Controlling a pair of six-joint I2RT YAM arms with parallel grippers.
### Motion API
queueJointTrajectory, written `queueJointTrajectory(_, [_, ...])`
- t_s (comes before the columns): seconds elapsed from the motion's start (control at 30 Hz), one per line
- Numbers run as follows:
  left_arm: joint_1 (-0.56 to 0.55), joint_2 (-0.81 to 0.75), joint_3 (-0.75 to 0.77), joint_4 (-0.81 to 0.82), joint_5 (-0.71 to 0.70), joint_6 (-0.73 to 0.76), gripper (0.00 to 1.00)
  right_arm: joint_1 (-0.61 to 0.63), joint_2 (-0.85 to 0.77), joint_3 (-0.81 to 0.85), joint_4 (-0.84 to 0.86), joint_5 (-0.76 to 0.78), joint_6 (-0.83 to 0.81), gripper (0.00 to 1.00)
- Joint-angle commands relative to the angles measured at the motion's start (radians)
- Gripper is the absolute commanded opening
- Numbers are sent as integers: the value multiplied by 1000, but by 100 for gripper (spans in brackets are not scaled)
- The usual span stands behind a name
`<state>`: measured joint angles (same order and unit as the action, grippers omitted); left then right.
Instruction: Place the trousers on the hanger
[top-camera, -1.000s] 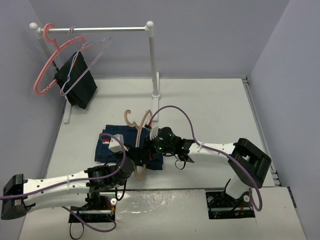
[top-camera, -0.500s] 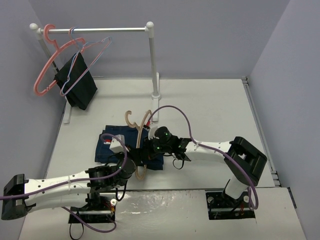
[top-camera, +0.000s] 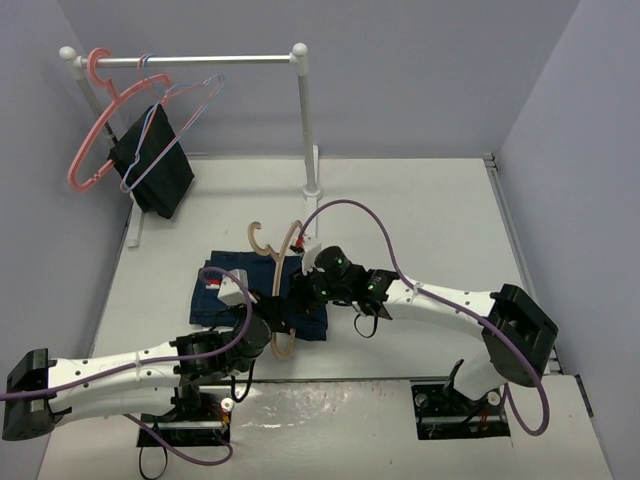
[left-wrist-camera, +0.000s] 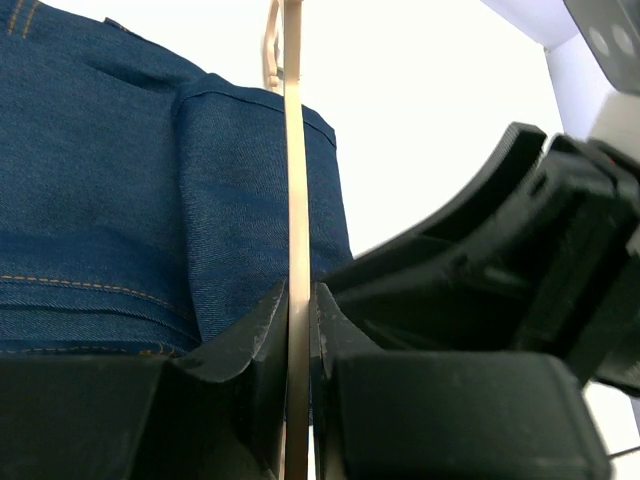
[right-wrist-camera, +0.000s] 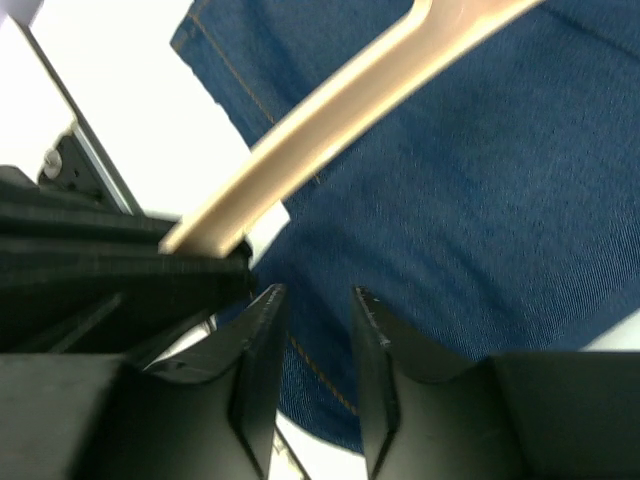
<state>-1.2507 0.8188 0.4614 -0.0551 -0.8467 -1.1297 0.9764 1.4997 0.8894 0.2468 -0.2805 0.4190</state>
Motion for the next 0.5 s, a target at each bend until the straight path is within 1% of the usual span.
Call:
queueJointTrajectory(0.0, [4,2,37,68,-13,-13,0,6,-94,57,-40,11,-85,32])
queueJointTrajectory(0.07, [4,3,39,67,-10,-6,0,-1,-121,62,-47,27,-122,37])
queueJointTrajectory(0.17, [4,1,42,64,-8,5,0,-20,-165,81,-44,57,-192,51])
queueJointTrajectory(0.27, [5,0,44,63,-4,14,0,-52,-163,124,-42,56,-274,60])
queueJointTrajectory(0.4, [6,5,46,76,4,35,0,-142,-111,207,-28,-52,-308,61])
queueJointTrajectory(0.47, [7,11,52,83,11,46,0,-183,-81,240,-11,-135,-320,62])
